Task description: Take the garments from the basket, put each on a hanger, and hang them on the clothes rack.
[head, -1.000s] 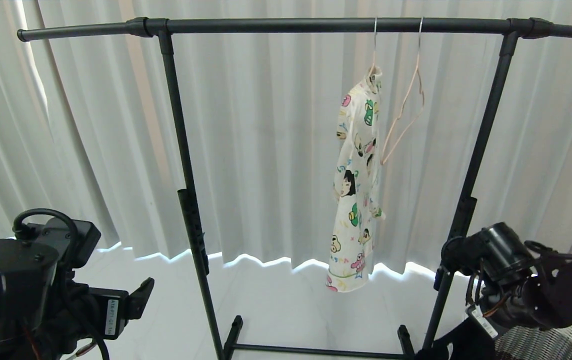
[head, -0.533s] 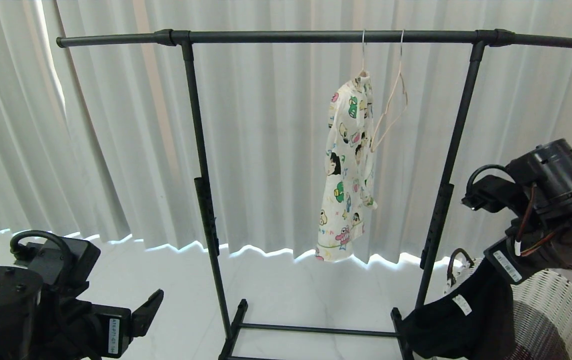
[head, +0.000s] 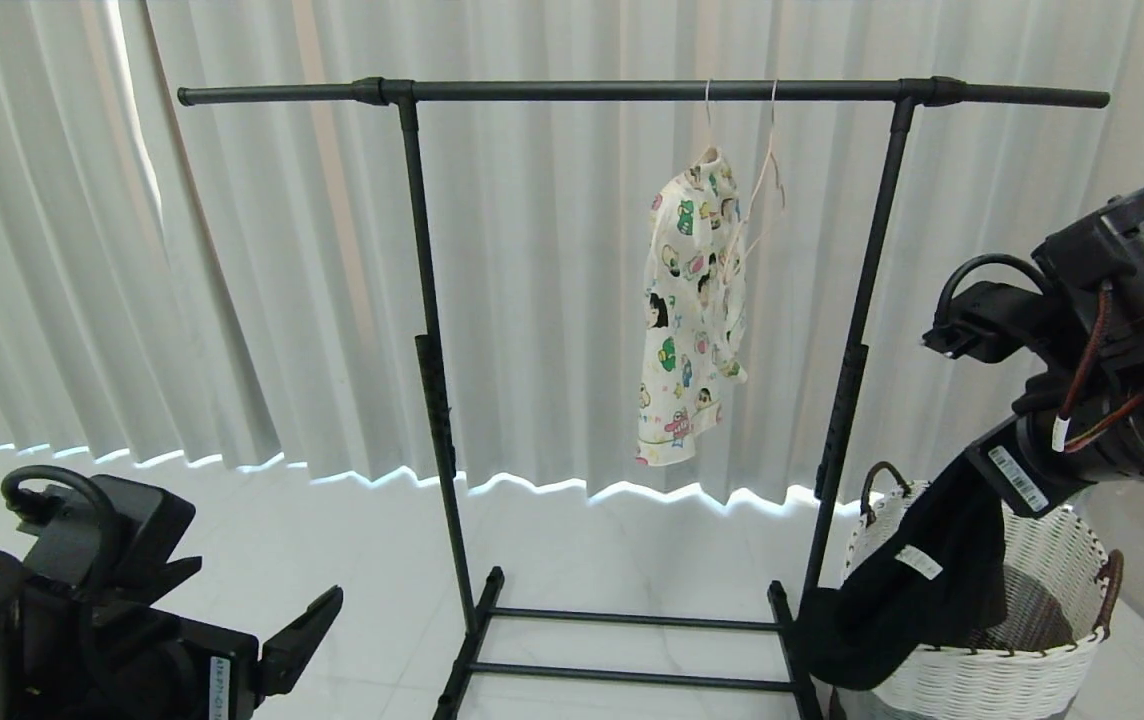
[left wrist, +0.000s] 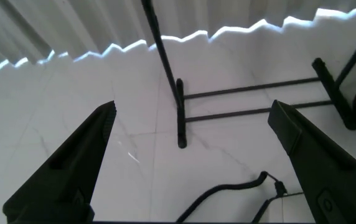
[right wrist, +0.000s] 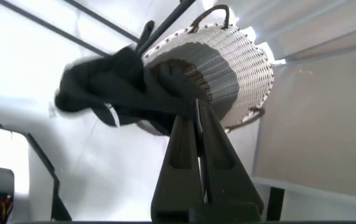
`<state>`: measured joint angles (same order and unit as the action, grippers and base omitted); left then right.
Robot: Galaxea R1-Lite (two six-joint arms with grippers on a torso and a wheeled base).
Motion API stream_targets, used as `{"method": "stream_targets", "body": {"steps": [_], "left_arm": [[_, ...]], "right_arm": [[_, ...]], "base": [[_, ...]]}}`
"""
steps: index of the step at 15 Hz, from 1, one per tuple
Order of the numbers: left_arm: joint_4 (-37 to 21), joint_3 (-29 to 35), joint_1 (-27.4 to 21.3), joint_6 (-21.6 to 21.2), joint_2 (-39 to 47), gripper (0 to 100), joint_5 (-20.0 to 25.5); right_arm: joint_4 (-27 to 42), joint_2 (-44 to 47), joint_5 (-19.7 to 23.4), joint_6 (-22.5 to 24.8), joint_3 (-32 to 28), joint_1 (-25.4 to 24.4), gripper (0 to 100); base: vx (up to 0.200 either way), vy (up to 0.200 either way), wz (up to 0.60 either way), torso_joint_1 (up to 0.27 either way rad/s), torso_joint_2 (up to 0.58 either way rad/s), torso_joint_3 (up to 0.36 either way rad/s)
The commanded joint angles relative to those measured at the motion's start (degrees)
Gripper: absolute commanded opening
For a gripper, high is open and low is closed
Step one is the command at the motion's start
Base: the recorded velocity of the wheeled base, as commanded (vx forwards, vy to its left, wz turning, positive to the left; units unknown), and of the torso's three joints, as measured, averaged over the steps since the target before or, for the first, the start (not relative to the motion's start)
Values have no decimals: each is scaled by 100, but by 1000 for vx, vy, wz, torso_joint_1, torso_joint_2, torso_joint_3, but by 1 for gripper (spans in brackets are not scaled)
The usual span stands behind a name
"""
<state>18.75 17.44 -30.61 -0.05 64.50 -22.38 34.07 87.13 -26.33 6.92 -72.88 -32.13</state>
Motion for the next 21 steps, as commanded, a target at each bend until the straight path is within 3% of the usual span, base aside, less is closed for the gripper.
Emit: {"method": "stream_targets", "body": {"steps": [1, 5, 7, 9, 12, 16, 21], "left_arm": [[6, -13, -156, -127, -69, 100, 32], [226, 242, -920, -127, -69, 100, 1623], [366, 743, -1035, 5, 177, 100, 2493], [366, 1464, -1061, 233, 801, 100, 3003], [375, 2298, -1254, 532, 1715, 100, 3003], [384, 2808, -1588, 576, 2655, 100, 3012], [384, 2914, -1615, 576, 3666, 100, 2941]], "right_arm": [[-15, 112, 49, 2, -166, -65, 0], [-23, 235, 726, -33, -359, -548, 0], [-32, 331, 1139, -121, -631, -777, 0], [-32, 551, 1578, -350, -1044, -1067, 0], [-41, 736, 1974, -385, -1422, -1357, 0], [-41, 709, 2150, -394, -1502, -1673, 0], [-41, 674, 2387, -455, -1598, -1928, 0]], "base": [[0, 0, 0, 0, 0, 0], [0, 0, 0, 0, 0, 0], [0, 0, 0, 0, 0, 0], [0, 0, 0, 0, 0, 0], [0, 0, 0, 0, 0, 0], [0, 0, 0, 0, 0, 0], [0, 0, 0, 0, 0, 0]]}}
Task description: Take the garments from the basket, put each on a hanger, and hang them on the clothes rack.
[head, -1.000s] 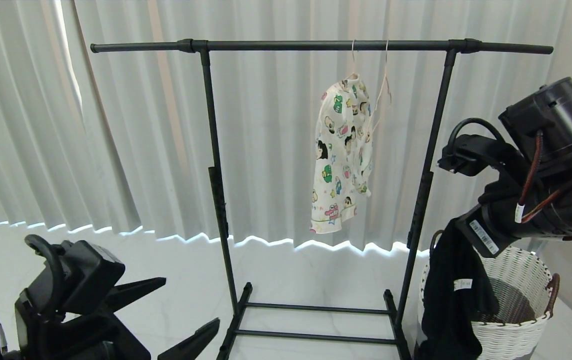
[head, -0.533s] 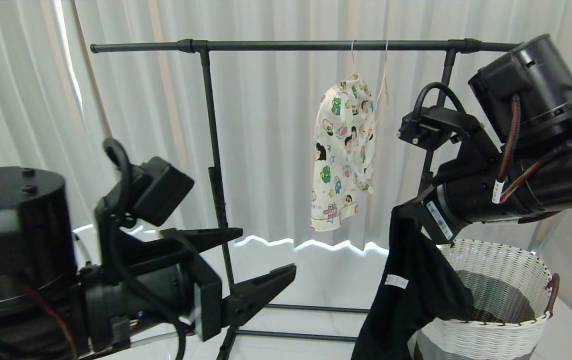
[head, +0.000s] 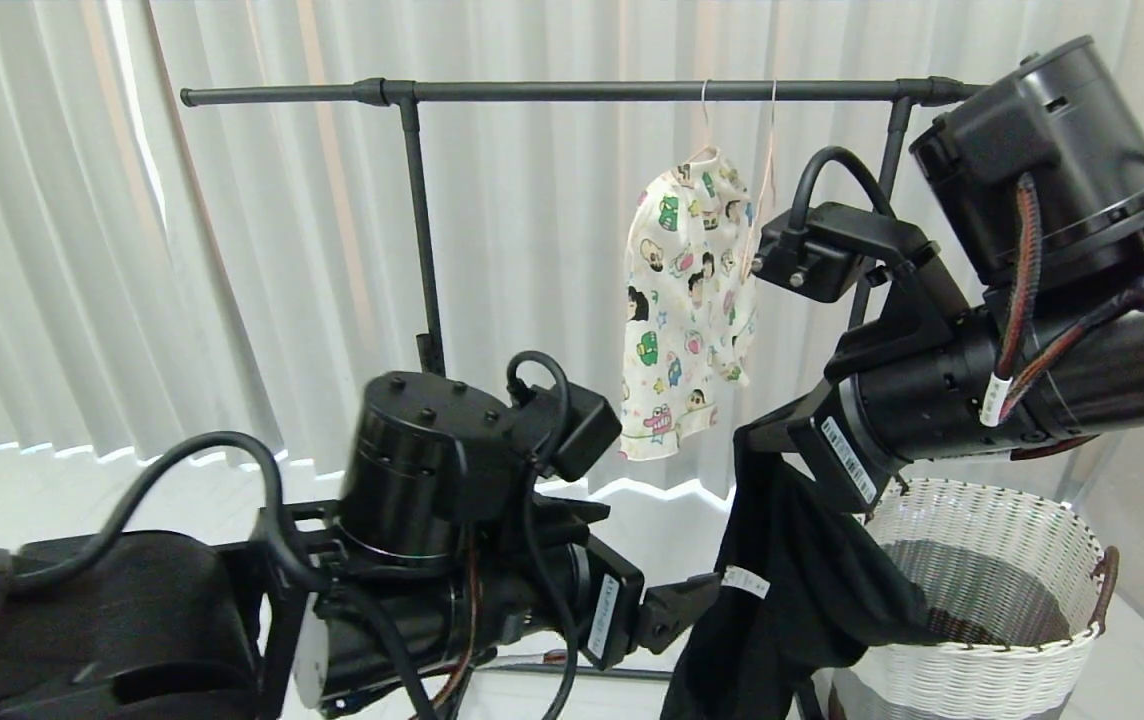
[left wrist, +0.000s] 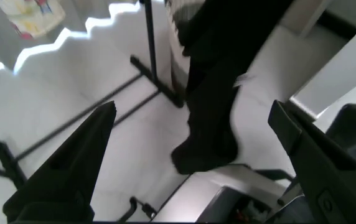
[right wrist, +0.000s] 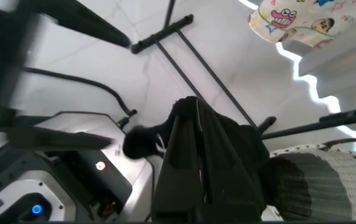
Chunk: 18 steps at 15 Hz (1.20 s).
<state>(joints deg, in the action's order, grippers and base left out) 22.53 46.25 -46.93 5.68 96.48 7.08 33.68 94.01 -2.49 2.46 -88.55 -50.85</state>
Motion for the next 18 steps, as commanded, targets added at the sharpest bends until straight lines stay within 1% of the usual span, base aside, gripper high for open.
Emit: {"method": "stream_targets", "body": {"steps": [1, 3, 5, 7, 8, 10, 11, 13, 14, 15, 16, 17, 18], "left_arm": [[6, 59, -62, -14, 592, 100, 4], [67, 183, -70, 12, 1031, 100, -40], [243, 209, -53, 12, 1383, 100, -49], [270, 218, -211, 12, 1646, 100, -75], [270, 191, -202, 12, 1743, 100, -216], [270, -20, -79, 12, 1954, 100, -875], [270, -125, -35, 12, 1936, 100, -954], [296, -266, 18, 12, 1866, 100, -963], [305, -292, 18, 12, 1831, 0, -981], [305, -292, 18, 12, 1831, 0, -1033], [305, -292, 18, 12, 1822, 0, -1227], [305, -380, -9, 12, 1805, 0, -1754], [366, -468, -26, 12, 1717, 0, -2018]], "right_arm": [[-2, -15, 3, -79, -57, -101, 0], [-2, -50, 11, -211, -74, -206, 0], [-2, -85, 11, -237, -83, -250, 0], [-2, -120, 11, -237, -92, -250, 0], [-2, -155, 11, -237, -110, -250, 0], [33, -243, 11, -246, -127, -250, 0], [33, -278, 11, -246, -118, -241, 0], [33, -287, 11, -246, -92, -241, 0], [24, -270, 11, -246, -92, -241, 0], [24, -261, 11, -246, -92, -233, 0], [24, -252, -6, -255, -39, -215, 0], [7, -261, -24, -299, 145, -136, 0], [-2, -270, -33, -387, 242, -92, 0]], "base": [[0, 0, 0, 0, 0, 0], [0, 0, 0, 0, 0, 0], [0, 0, 0, 0, 0, 0], [0, 0, 0, 0, 0, 0], [0, 0, 0, 0, 0, 0], [0, 0, 0, 0, 0, 0], [0, 0, 0, 0, 0, 0], [0, 0, 0, 0, 0, 0], [0, 0, 0, 0, 0, 0], [0, 0, 0, 0, 0, 0], [0, 0, 0, 0, 0, 0], [0, 0, 0, 0, 0, 0], [0, 0, 0, 0, 0, 0]]}}
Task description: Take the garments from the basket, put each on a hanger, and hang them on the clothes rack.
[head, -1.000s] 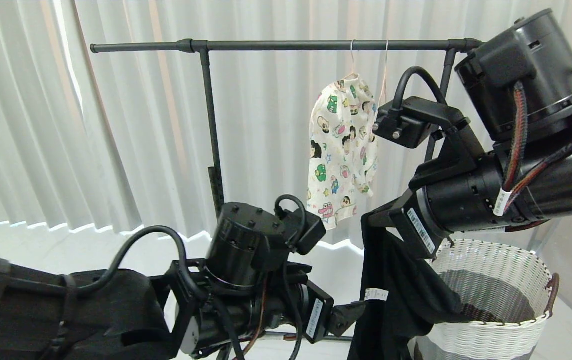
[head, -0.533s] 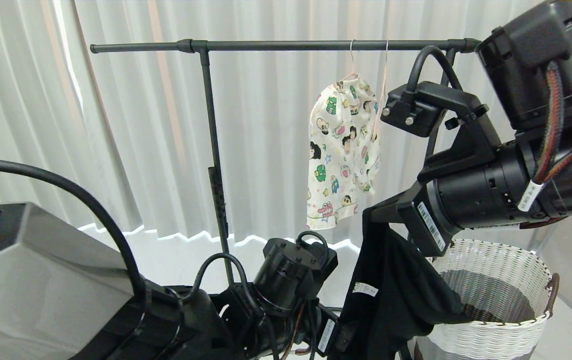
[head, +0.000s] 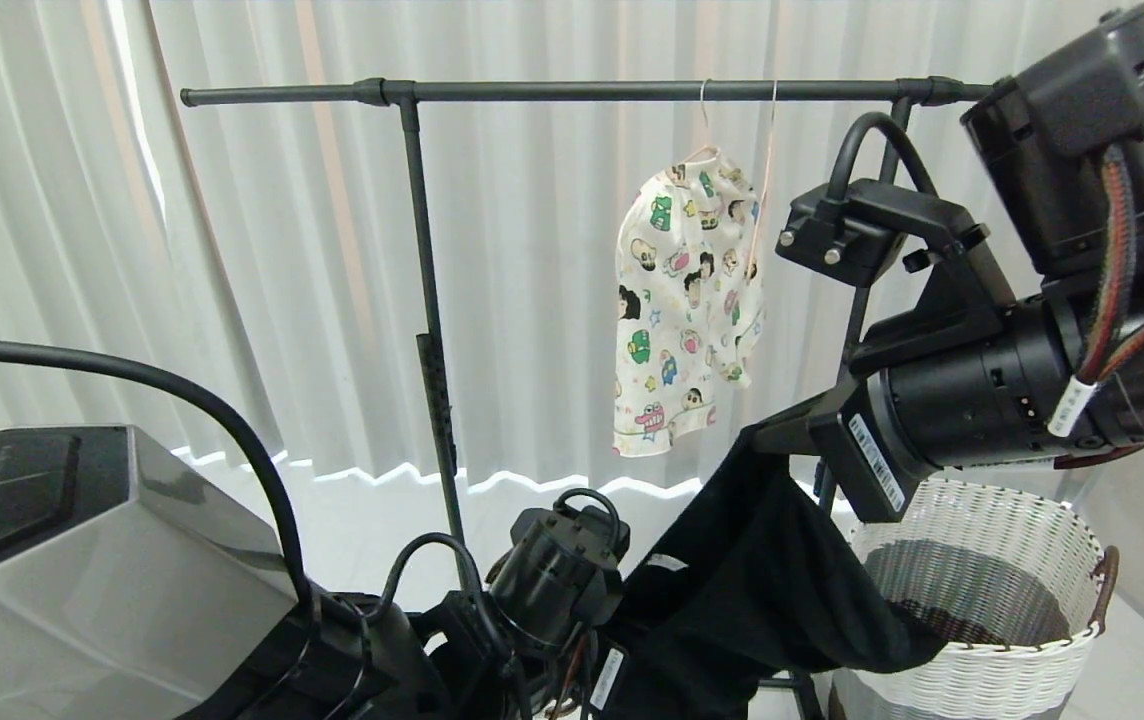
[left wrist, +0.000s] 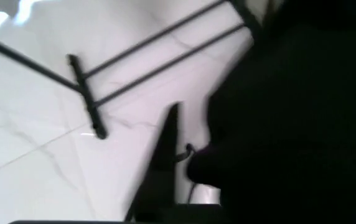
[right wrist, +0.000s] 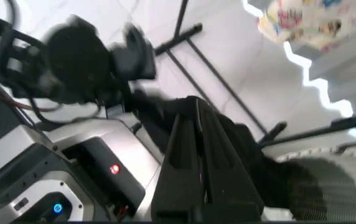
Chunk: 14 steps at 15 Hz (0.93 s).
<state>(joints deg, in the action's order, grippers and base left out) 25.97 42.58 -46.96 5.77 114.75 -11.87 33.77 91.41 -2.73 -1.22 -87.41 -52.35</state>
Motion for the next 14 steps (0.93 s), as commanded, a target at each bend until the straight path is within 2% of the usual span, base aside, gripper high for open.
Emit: {"method": "stream_targets", "body": {"steps": [1, 3, 4, 6, 7, 10, 12, 14], "left_arm": [[198, -198, -24, 3, -234, 0, -245], [207, -329, 222, -32, -990, 0, -219], [-83, -294, 372, -76, -1350, 0, -219], [-1454, 259, 785, -128, -2238, 0, -175], [-2693, 1050, 1084, -128, -2774, 0, -26], [-4724, 2650, 1435, -128, -3433, 0, 194], [-5708, 3529, 1400, -137, -3626, 0, 194], [-6235, 4162, 1163, -207, -3618, 0, 185]], "right_arm": [[-11, -26, -17, -142, 189, 84, 0], [-11, -35, -35, -414, 224, 93, 0], [-11, -26, -78, -432, 233, 102, 0], [-151, -9, -281, -441, 233, 172, 0], [-274, 0, -325, -432, 215, 207, 0], [-889, 88, -307, -414, 189, 234, 0], [-1197, 88, -342, -388, 145, 242, 0], [-1162, -88, -553, -388, 127, 295, 0]], "base": [[0, 0, 0, 0, 0, 0], [0, 0, 0, 0, 0, 0], [0, 0, 0, 0, 0, 0], [0, 0, 0, 0, 0, 0], [0, 0, 0, 0, 0, 0], [0, 0, 0, 0, 0, 0], [0, 0, 0, 0, 0, 0], [0, 0, 0, 0, 0, 0]]}}
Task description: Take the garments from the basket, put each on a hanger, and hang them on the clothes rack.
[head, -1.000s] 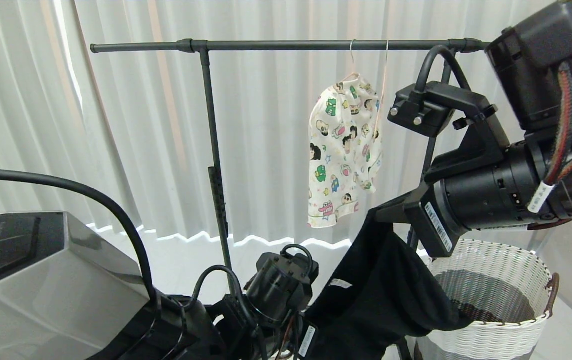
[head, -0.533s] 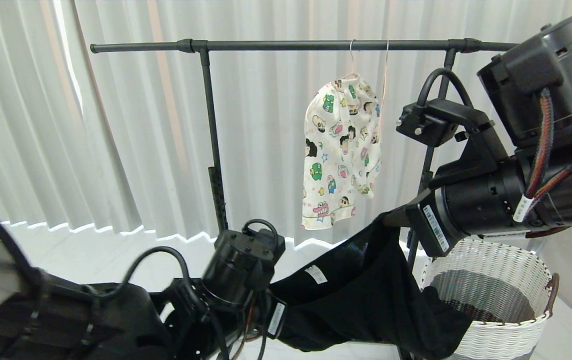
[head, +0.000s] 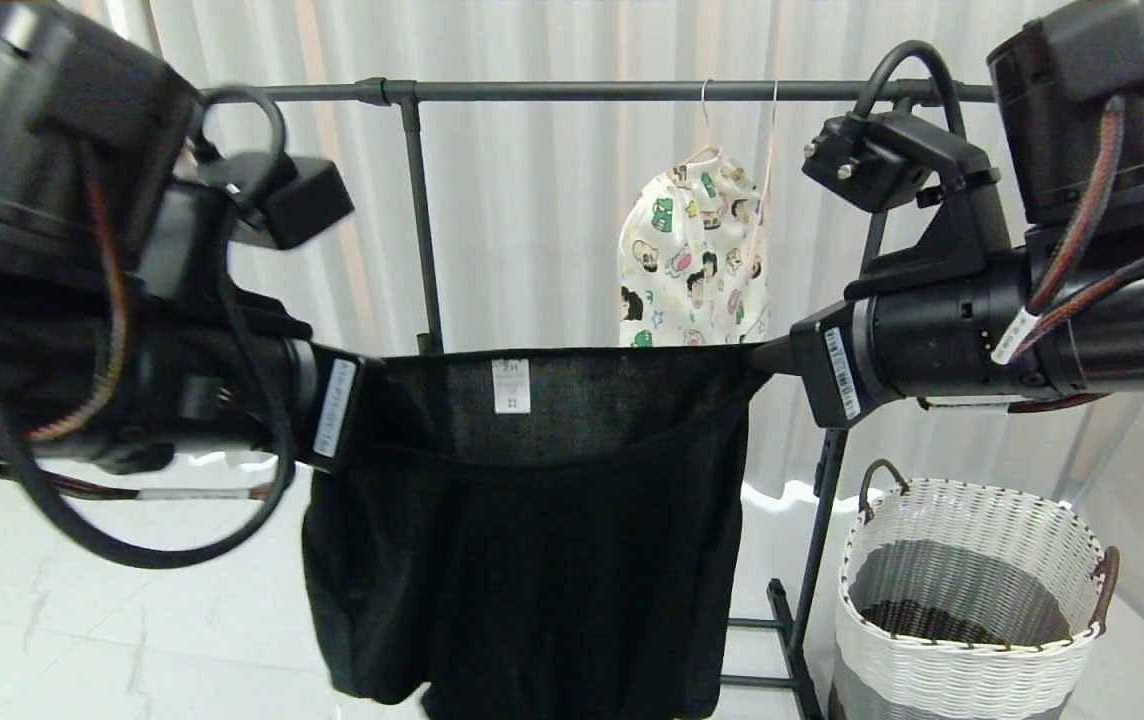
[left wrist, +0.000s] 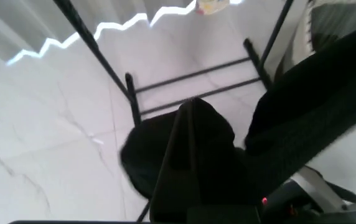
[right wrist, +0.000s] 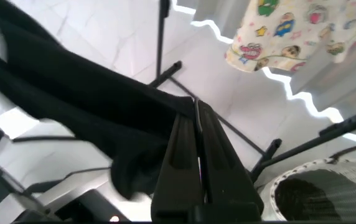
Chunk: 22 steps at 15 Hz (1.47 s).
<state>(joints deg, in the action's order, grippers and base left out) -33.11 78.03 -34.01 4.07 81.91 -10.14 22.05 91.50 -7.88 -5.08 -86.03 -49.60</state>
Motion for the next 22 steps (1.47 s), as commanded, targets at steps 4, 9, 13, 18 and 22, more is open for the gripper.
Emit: {"method": "stream_targets", "body": {"steps": [4, 9, 13, 18, 22], "left_arm": [[-547, 775, -651, -451, -246, 0, -32], [-521, 1197, -1011, -715, 62, 0, -761], [-521, 1250, -1187, -688, 18, 0, -788], [-521, 1241, -1196, -697, 18, 0, -796], [-460, 1285, -1196, -732, 124, 0, -770]], "right_arm": [[809, -774, -197, 7, 34, 267, 0], [950, -801, -100, 324, -547, 575, 0], [1126, -590, -30, 420, -1109, 566, 0], [1346, -748, -21, 500, -1127, 575, 0], [1715, -959, 14, 500, -1127, 566, 0]], "base": [[0, 0, 0, 0, 0, 0], [0, 0, 0, 0, 0, 0], [0, 0, 0, 0, 0, 0], [0, 0, 0, 0, 0, 0], [0, 0, 0, 0, 0, 0]]}}
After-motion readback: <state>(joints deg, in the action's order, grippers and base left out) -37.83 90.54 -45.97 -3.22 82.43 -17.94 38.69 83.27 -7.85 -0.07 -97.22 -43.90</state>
